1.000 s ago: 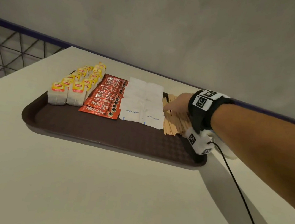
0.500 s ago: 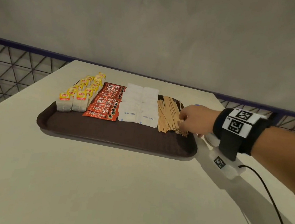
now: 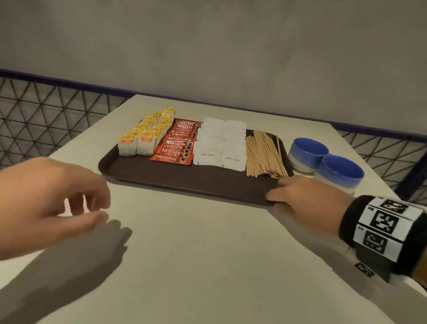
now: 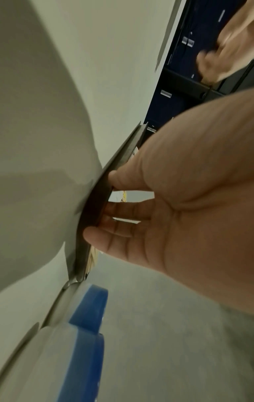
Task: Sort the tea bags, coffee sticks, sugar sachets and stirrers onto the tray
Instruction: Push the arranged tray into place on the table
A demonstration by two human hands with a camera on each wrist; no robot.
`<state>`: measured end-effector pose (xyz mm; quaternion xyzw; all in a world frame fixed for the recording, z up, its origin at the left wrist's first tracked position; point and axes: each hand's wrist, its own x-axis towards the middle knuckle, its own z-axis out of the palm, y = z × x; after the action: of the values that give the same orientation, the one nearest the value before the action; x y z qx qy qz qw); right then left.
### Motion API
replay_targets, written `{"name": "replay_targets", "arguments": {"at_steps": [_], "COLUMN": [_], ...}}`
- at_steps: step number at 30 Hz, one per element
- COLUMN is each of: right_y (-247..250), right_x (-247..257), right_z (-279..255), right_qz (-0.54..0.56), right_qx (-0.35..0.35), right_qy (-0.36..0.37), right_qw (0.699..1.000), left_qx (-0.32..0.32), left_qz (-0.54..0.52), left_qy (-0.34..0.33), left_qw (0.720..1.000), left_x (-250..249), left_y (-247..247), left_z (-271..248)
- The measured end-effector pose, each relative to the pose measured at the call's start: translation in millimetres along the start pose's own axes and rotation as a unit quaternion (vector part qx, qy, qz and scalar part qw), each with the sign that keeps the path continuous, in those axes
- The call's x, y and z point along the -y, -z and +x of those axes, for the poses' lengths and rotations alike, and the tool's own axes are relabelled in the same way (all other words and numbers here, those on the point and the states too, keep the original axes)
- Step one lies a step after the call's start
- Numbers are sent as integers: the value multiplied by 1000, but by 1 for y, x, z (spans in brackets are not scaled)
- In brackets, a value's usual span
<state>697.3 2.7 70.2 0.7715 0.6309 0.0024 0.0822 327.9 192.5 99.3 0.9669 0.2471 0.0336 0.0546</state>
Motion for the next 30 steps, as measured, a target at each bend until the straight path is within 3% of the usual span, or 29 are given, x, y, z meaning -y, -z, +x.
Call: {"name": "replay_targets", "arguments": {"at_steps": [3,5,15,21,26,30], "right_y": [-1,-4,1,9,5,8], "right_x": [1,3,7,-9,-16,-16], "right_z": [0,-1,4,51,95,128], "right_qz": [11,3,-48,-28,-1,2], "right_qx": [-4,-10,-4,-9,1,33], "right_qy": [-10,-10,6,-25,-43,-49], "right_qw": [1000,1000,999,999,999,998], "left_qx": [58,106,127,97,113,53], "left_qz": [120,217,317,313,291,239], "left_qy": [49,57,37,90,134,141], "left_qw": [990,969,939,940,940,959], "left_x": [11,23,21,43,51,71], "left_y": [2,-8,-27,-12,-16,-19], "left_z": [51,83,134,164,191,207]}}
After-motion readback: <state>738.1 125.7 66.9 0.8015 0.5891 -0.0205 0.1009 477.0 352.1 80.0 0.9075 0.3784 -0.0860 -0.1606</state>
